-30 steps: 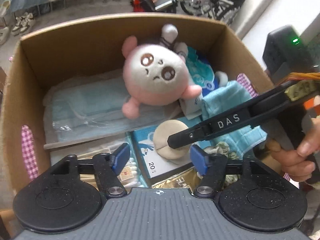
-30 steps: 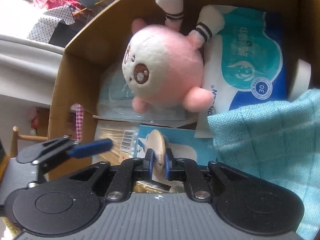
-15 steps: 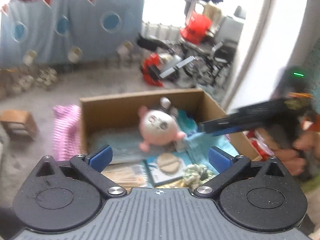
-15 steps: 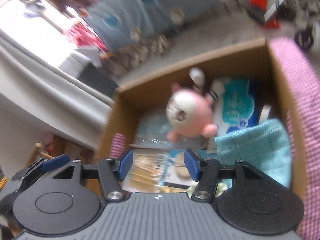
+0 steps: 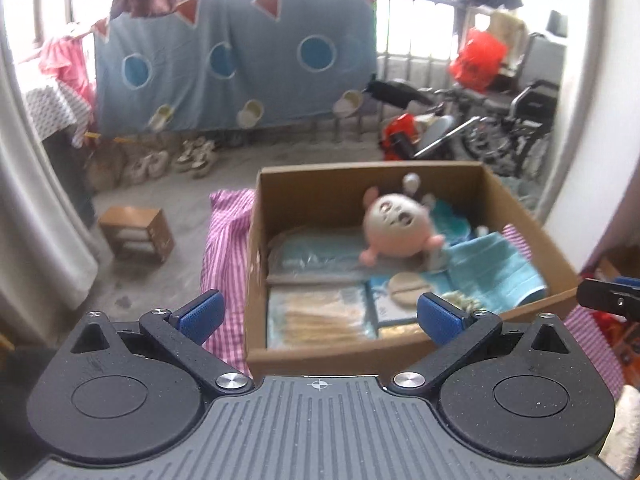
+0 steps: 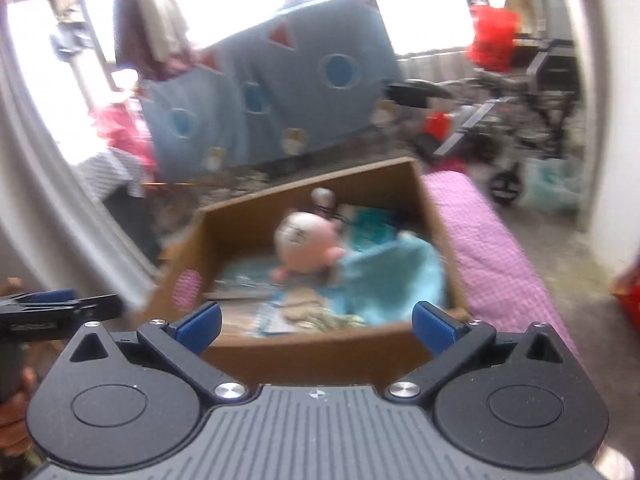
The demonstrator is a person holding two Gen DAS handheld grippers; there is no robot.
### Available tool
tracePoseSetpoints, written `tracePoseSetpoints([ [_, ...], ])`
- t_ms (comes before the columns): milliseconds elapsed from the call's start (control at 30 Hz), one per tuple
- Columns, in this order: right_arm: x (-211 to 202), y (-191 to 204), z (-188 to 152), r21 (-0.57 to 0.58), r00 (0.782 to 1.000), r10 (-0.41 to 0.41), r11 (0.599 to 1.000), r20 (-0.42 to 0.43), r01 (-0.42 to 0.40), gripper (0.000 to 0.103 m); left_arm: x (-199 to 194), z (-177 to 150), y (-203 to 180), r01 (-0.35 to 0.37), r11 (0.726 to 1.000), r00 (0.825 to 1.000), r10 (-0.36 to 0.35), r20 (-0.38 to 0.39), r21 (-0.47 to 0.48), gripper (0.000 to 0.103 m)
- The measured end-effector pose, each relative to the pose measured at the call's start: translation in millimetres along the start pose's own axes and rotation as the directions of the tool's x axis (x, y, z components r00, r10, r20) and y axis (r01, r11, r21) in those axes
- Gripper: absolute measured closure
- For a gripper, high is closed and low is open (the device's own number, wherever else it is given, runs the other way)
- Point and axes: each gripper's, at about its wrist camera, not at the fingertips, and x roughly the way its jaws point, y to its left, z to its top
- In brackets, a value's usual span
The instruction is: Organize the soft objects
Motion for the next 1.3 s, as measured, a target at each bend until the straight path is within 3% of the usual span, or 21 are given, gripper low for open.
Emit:
tracePoseSetpoints([
  [100, 10, 3, -8, -0.011, 0.995, -0.097, 0.995, -0.017, 0.097, 0.000, 10, -9, -4, -0.046, 0.999, 0.999, 0.045, -0.022, -0.020, 0.000],
  [233, 21, 16, -12, -0.057, 0.989, -0.145, 0.988, -0.025, 0.144, 0.000, 23, -24, -9, -0.095, 0.995, 0.993, 0.093, -0.067, -0.028, 0.000],
  [400, 38, 37, -14, -0.161, 0.987, -0.153, 0.976, -0.039, 0.145, 0.000, 30, -32, -8, -0.161, 0.982, 0.982, 0.149, -0.118, -0.104, 0.000],
  [567, 47, 52, -9, -0.190, 0.990, -0.119, 0.976, -0.072, 0.103, 0.000, 29, -36, -6, -0.193, 0.970, 0.975, 0.172, -0.139, -0.151, 0.000],
  [800, 59, 57, -6, -0.204, 0.988, -0.107, 0.975, -0.110, 0.083, 0.000, 29, -34, -14, -0.212, 0.969, 0.972, 0.195, -0.132, -0.128, 0.000],
  [1300, 62, 58, -9, -0.246, 0.983, -0.147, 0.962, -0.113, 0.116, 0.000, 33, -35, -17, -0.190, 0.975, 0.972, 0.169, -0.165, -0.119, 0.000],
])
